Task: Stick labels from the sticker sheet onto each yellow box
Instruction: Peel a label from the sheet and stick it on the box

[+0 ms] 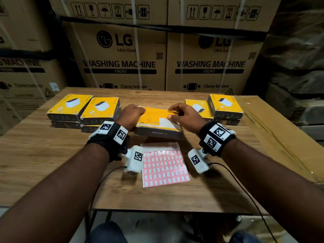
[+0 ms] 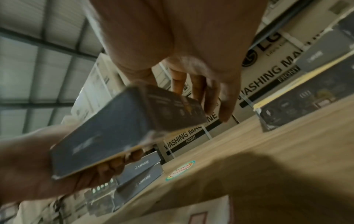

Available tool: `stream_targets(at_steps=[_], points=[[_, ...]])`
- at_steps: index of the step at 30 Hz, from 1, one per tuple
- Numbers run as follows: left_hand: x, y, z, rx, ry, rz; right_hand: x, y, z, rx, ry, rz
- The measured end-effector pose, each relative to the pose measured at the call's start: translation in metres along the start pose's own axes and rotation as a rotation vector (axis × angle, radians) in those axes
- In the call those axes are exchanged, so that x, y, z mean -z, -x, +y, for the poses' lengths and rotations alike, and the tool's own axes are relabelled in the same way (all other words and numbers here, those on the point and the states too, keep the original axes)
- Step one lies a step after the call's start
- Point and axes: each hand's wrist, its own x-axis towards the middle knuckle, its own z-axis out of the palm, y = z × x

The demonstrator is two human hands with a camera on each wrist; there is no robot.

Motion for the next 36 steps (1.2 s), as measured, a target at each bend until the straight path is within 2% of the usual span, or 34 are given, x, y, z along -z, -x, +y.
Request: stream_targets(at_steps=[3,5,8,13,17,22,26,29,32,34,36], points=[[0.001,0.0,-0.002,0.087,-0.013,0.119,-0.003,0.0,-0.002,0.098,0.227,-0.003],[0.0,0.006,0.001,0.179,0.2,0.14,-0.01,-0.001,-0.004,0.141,0.297,-0.009],[-0.011,0.012,0.005,0.258,0.514,0.079,-0.02,0.0,-0.008,0.188,0.44,-0.041],[-0.02,0.023,0.008,0.327,0.633,-0.118,-0.027,0.003,-0.011,0.222,0.541,-0.076],[-0.017,0.031,0.011,0.367,0.461,-0.224,-0.024,0.004,-0.008,0.207,0.522,-0.09],[-0.017,0.028,0.005,0.341,0.253,-0.238,-0.018,0.003,-0.003,0.208,0.491,-0.092],[-0.014,0.023,-0.005,0.152,-0.123,-0.222,-0.014,0.0,-0.001,0.209,0.521,-0.078],[-0.011,0.025,-0.007,0.065,-0.344,-0.251,-0.012,0.0,0.001,0.148,0.572,-0.149],[-0.014,0.025,-0.012,0.003,-0.628,-0.16,-0.012,0.002,0.002,0.158,0.616,-0.202],[-0.017,0.024,-0.013,-0.12,-0.683,-0.044,-0.013,0.005,-0.001,0.187,0.642,-0.212],[-0.02,0.026,-0.007,-0.28,-0.636,-0.017,-0.013,0.009,-0.003,0.227,0.663,-0.203]])
